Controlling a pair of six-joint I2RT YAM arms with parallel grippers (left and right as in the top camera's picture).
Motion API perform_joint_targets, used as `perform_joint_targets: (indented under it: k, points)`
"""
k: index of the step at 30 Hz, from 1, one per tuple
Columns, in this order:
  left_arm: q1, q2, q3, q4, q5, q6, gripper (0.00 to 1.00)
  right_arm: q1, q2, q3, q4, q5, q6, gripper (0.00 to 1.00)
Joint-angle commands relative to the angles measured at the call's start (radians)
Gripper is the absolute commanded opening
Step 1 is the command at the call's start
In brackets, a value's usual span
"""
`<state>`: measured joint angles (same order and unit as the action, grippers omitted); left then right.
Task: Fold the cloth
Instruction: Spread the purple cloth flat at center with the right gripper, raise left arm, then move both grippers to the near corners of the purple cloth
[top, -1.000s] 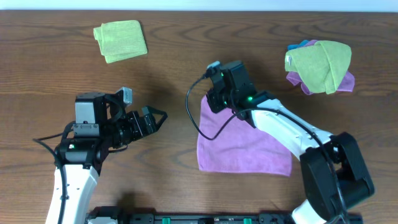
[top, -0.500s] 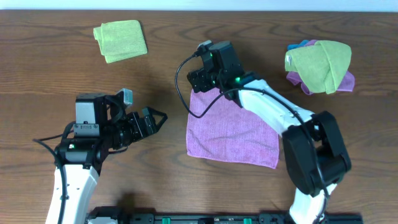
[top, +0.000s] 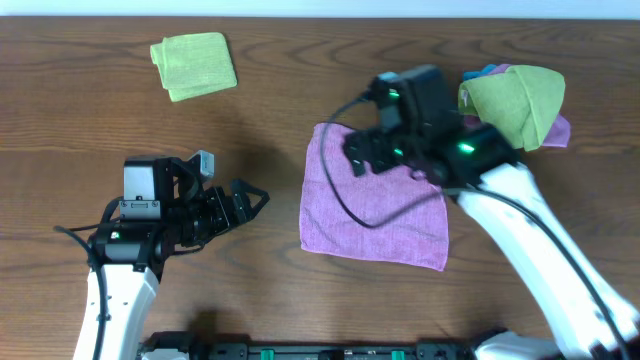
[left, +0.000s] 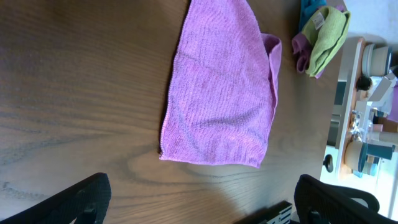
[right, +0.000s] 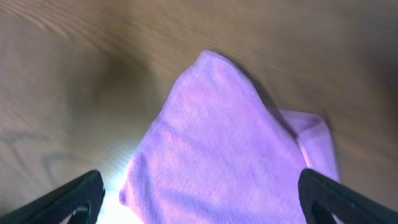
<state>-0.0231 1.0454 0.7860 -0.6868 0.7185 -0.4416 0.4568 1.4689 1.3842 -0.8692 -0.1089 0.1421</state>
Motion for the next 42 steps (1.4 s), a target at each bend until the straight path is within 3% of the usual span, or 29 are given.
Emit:
perform_joint_targets:
  k: [1, 9, 17, 22, 29, 42]
  points:
    - [-0.004, 0.002, 0.015, -0.009, 0.015, 0.007, 0.95, -0.042, -0.098, -0.015, -0.088, 0.038, 0.03, 0.99]
    - [-0.004, 0.002, -0.053, 0.003, 0.043, -0.06, 0.95, -0.165, -0.513, -0.299, -0.196, 0.013, 0.118, 0.99]
    - [-0.004, 0.007, -0.275, 0.321, 0.16, -0.213, 0.95, -0.236, -0.816, -0.533, -0.188, -0.118, 0.221, 0.99]
    - [-0.032, 0.059, -0.349, 0.498, 0.167, -0.315, 0.95, -0.237, -0.816, -0.594, -0.146, -0.182, 0.251, 0.99]
    - [-0.186, 0.232, -0.349, 0.706, 0.089, -0.425, 0.95, -0.246, -0.762, -0.596, -0.103, -0.204, 0.315, 0.99]
    - [-0.277, 0.491, -0.349, 0.9, 0.059, -0.497, 0.95, -0.31, -0.75, -0.596, -0.08, -0.294, 0.314, 0.99]
